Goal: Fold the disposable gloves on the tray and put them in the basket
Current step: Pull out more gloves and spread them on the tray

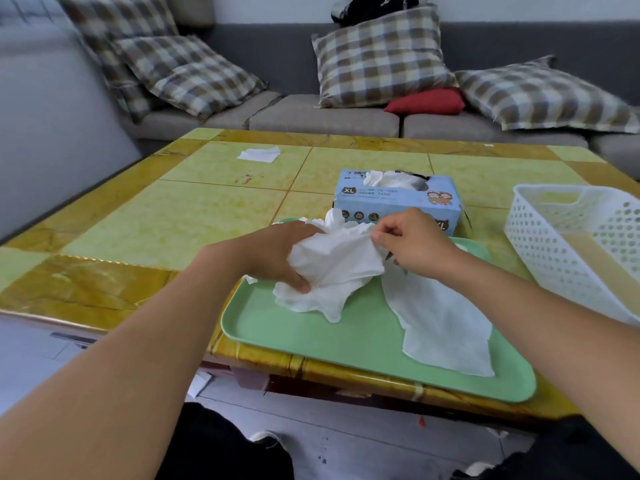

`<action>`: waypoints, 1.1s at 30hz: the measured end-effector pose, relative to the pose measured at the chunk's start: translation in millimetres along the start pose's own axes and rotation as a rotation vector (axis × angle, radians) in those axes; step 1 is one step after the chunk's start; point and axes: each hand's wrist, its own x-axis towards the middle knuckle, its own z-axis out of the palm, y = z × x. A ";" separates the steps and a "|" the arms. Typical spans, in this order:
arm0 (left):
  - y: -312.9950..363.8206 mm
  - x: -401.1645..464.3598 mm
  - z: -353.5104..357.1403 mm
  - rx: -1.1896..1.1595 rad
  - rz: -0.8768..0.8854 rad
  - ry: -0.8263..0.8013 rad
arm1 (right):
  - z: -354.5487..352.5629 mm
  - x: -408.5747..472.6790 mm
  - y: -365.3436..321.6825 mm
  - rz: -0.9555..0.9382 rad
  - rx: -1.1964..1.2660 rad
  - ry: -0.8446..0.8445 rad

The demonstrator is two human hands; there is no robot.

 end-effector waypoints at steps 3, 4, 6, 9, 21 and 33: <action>-0.9 2.7 2.5 -0.018 -0.008 0.018 | 0.2 5.2 -2.0 0.189 0.283 0.078; -0.5 3.7 3.4 -0.028 -0.006 0.013 | -0.7 6.5 -3.6 0.277 0.476 0.074; -1.8 6.2 5.2 -0.045 -0.011 0.018 | -8.1 7.4 -2.9 0.424 0.837 0.037; -3.7 9.8 6.8 0.010 -0.078 0.021 | -32.7 2.0 5.1 0.496 1.293 0.007; 77.7 -9.2 -12.1 -0.071 0.064 0.236 | -97.6 -34.1 8.0 0.441 1.422 -0.122; 153.2 40.8 9.0 -0.918 0.062 0.303 | -113.6 -65.8 21.7 0.491 0.840 -0.337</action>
